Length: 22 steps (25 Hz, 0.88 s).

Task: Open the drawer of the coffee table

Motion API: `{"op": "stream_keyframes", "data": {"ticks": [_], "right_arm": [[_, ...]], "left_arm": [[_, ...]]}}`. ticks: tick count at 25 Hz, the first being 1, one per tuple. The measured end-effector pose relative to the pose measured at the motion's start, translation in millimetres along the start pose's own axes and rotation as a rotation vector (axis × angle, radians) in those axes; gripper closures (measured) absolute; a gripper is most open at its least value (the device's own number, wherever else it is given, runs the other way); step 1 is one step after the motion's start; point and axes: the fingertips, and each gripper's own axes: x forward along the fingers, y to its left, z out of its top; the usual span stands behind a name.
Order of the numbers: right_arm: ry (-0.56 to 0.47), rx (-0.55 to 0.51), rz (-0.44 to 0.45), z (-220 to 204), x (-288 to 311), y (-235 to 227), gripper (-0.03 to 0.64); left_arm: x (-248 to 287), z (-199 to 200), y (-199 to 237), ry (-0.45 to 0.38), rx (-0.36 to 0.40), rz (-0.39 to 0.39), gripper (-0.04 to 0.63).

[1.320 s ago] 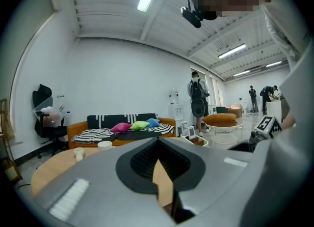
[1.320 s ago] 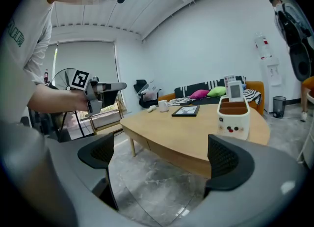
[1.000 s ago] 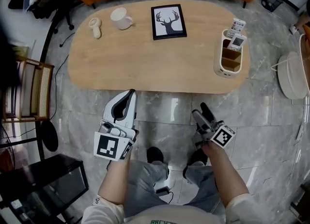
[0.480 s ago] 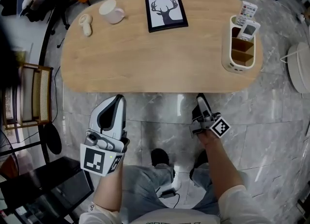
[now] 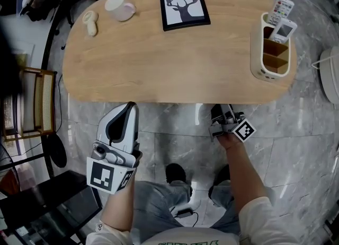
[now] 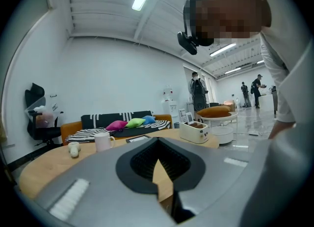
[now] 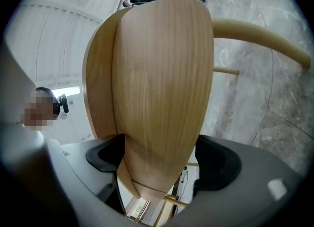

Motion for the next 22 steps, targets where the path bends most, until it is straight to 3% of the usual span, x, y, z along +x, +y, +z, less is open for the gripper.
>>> {"op": "stream_keyframes", "data": {"ticks": [7, 13, 16, 22], "right_arm": [[0.018, 0.009, 0.087, -3.2, 8.1, -3.6, 0.144], [0.026, 0.023, 0.229, -4.2, 12.8, 0.4, 0.197], [0.018, 0.015, 0.239, -4.9, 12.0, -0.9, 0.232], [0.015, 0.013, 0.219, -6.0, 9.9, -1.4, 0.239]], "left_arm": [[-6.4, -8.5, 4.7, 0.03, 0.011, 0.0, 0.597], [-7.3, -18.4, 6.3, 0.034, 0.022, 0.009, 0.597], [-8.3, -25.2, 4.3, 0.041, 0.02, 0.008, 0.597], [-10.5, -24.6, -0.3, 0.04, 0.023, -0.001, 0.597]]}}
